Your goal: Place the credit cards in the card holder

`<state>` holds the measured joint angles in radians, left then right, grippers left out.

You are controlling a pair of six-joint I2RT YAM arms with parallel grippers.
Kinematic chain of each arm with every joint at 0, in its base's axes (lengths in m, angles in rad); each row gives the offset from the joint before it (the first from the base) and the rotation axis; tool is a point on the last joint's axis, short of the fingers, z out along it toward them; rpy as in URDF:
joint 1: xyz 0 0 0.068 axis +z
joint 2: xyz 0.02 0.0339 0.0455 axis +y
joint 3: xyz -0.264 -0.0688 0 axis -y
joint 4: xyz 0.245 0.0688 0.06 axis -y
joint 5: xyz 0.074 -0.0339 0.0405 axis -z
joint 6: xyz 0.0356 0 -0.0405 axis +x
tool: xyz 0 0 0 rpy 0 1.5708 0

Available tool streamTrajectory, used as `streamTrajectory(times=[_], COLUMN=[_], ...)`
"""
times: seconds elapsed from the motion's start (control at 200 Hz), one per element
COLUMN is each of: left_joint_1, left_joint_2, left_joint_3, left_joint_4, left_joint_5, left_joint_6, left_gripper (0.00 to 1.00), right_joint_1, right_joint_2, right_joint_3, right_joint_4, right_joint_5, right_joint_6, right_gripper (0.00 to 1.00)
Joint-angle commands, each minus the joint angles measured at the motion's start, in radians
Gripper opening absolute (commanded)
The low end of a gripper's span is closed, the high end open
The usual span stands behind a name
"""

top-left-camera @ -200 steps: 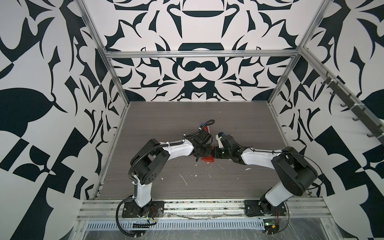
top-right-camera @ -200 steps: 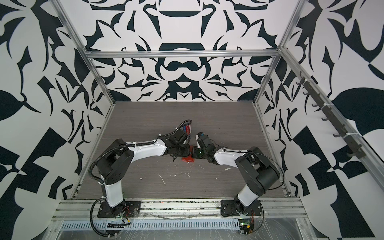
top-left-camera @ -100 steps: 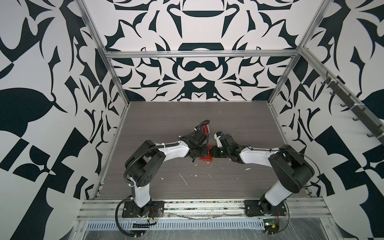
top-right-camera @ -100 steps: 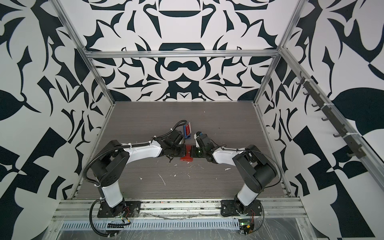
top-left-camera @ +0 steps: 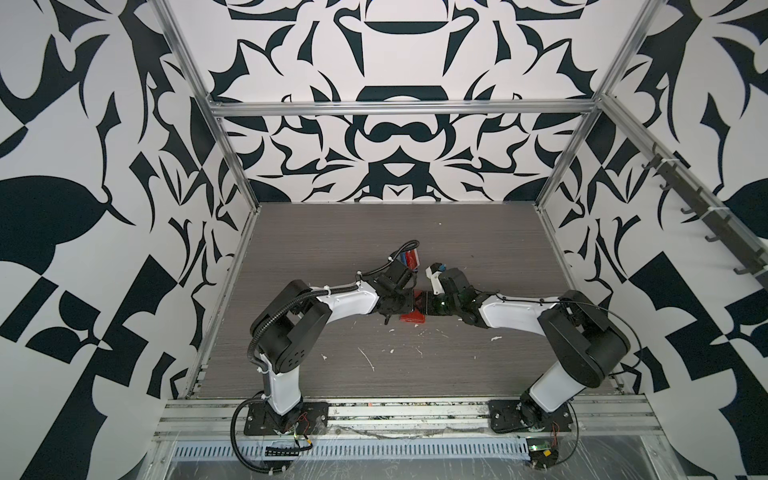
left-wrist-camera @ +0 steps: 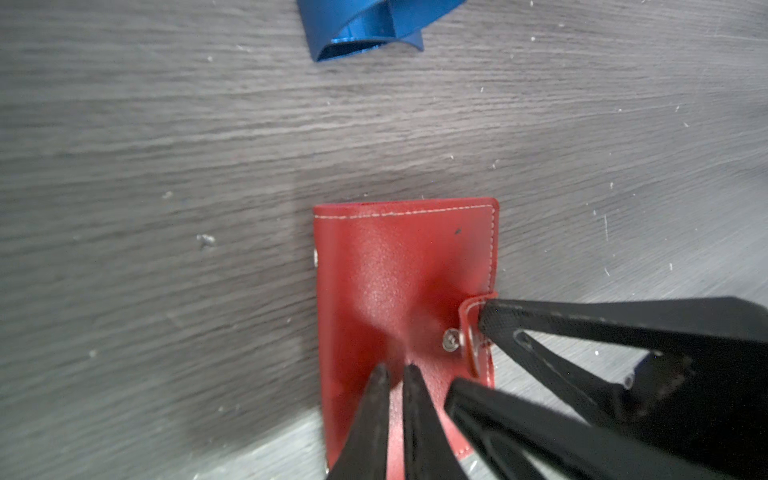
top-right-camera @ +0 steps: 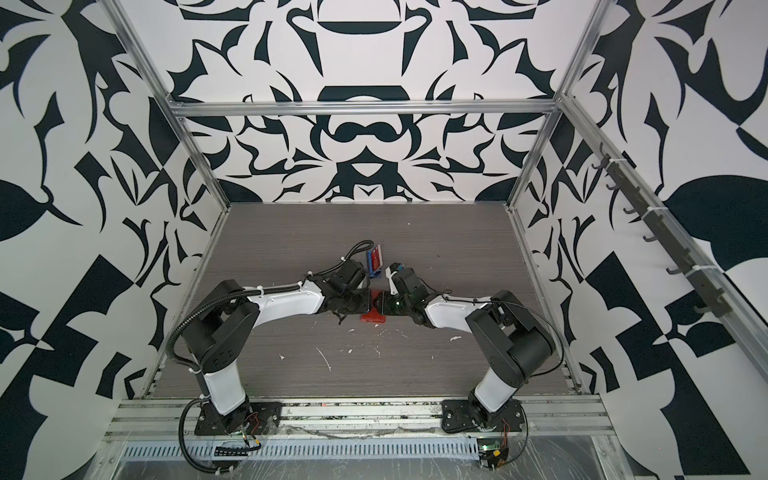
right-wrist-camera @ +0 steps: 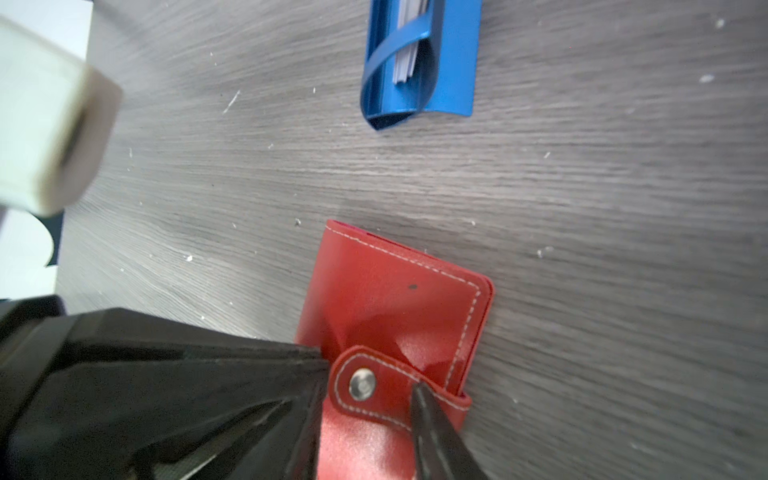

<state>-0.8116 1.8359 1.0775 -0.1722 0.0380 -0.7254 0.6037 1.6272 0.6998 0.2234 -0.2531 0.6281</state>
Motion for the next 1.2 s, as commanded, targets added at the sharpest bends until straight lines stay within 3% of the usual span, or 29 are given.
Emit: streamTrajectory(times=[0.0, 0.3, 0.645, 0.835, 1.195], left_joint_1=[0.005, 0.005, 0.005, 0.005, 0.005], left_joint_2=[0.034, 0.035, 0.030, 0.026, 0.033], left_joint_3=[-0.007, -0.007, -0.007, -0.001, 0.008], left_joint_4=[-0.066, -0.071, -0.075, -0.074, -0.078], left_joint_5=[-0.029, -0.033, -0.033, -0.022, -0.013], left_joint_6=[-0.008, -0.007, -0.005, -0.002, 0.003], left_gripper=[0.13, 0.13, 0.13, 0.13, 0.13], right_joint_1=[0.004, 0.003, -0.020, -0.046, -0.051], right_joint_2=[-0.038, -0.132, -0.195, -0.137, -0.070], right_joint_3=[-0.022, -0.031, -0.063, -0.055, -0.057], right_joint_4=[-0.008, -0.020, -0.100, -0.108, -0.020], right_joint_5=[-0.013, -0.012, 0.148, 0.121, 0.055], right_joint_6=[0.007, 0.009, 0.043, 0.061, 0.072], right_gripper=[0.45, 0.48, 0.44, 0.35, 0.35])
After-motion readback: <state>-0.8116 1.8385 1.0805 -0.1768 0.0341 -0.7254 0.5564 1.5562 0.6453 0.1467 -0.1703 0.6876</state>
